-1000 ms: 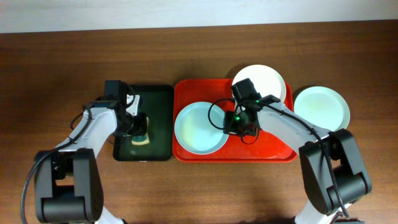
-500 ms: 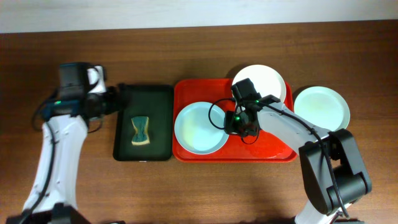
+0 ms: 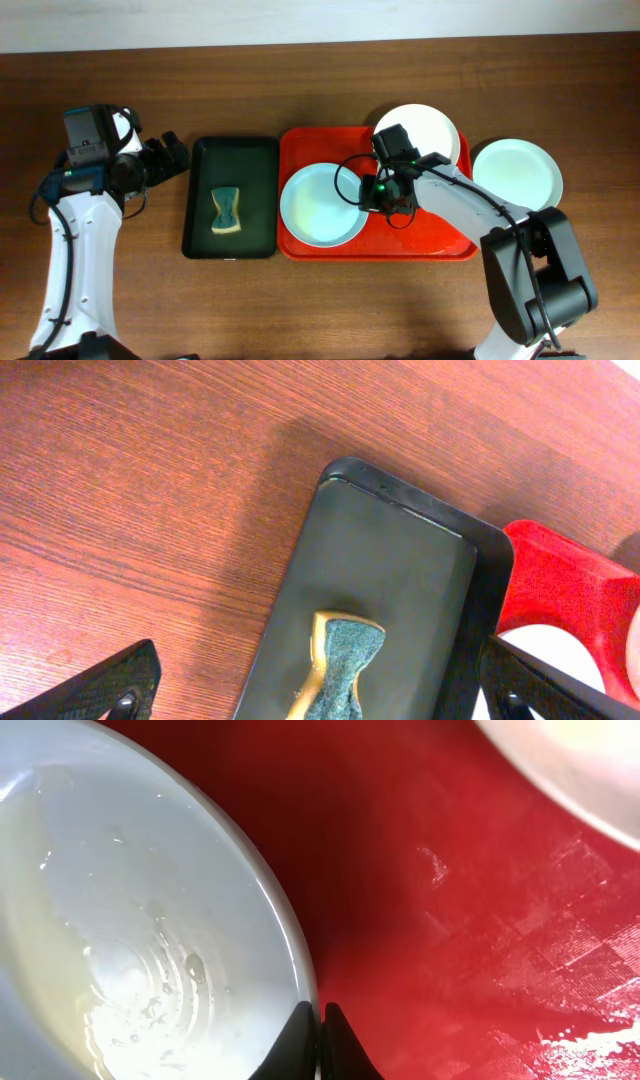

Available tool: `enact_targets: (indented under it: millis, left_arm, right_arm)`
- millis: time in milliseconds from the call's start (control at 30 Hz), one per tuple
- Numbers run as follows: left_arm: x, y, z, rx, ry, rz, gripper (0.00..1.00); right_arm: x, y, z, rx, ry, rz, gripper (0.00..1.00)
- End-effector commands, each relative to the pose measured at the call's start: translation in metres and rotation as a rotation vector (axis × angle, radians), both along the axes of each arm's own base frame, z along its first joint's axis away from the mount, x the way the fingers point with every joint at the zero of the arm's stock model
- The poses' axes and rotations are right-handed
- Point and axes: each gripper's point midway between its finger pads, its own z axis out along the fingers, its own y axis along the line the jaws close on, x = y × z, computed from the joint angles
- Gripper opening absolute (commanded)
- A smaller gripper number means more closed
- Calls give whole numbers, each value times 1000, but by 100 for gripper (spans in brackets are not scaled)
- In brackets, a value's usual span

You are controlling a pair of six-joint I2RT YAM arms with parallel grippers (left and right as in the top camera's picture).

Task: Clean dirty plates on tray and stack at the side
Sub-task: 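Retract the left arm to the left side of the table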

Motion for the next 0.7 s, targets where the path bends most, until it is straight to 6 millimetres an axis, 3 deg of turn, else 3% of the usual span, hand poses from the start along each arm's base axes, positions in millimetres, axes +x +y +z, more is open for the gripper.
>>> enact_targets:
  millis: [0, 100, 167, 400, 467, 533, 667]
  left_arm:
    - [2, 3, 6, 2, -15, 14, 99]
    - [2, 3, 6, 2, -15, 14, 99]
    - [2, 3, 6, 2, -15, 14, 99]
    - [2, 3, 6, 2, -15, 14, 99]
    - [2, 3, 6, 2, -15, 14, 99]
    - [2, 3, 6, 2, -15, 14, 99]
    - [2, 3, 6, 2, -15, 14, 99]
  right_arm:
    - [-1, -2, -3, -11, 0, -6, 4]
    - [0, -4, -3, -13, 0, -11, 17]
    - [0, -5, -3, -22, -3, -14, 18]
    - [-2, 0, -5, -40, -9, 3, 17]
    - [-2, -1, -6, -51, -12, 4, 4]
    - [-2, -1, -5, -49, -13, 4, 4]
    - [6, -11, 11, -32, -4, -31, 4]
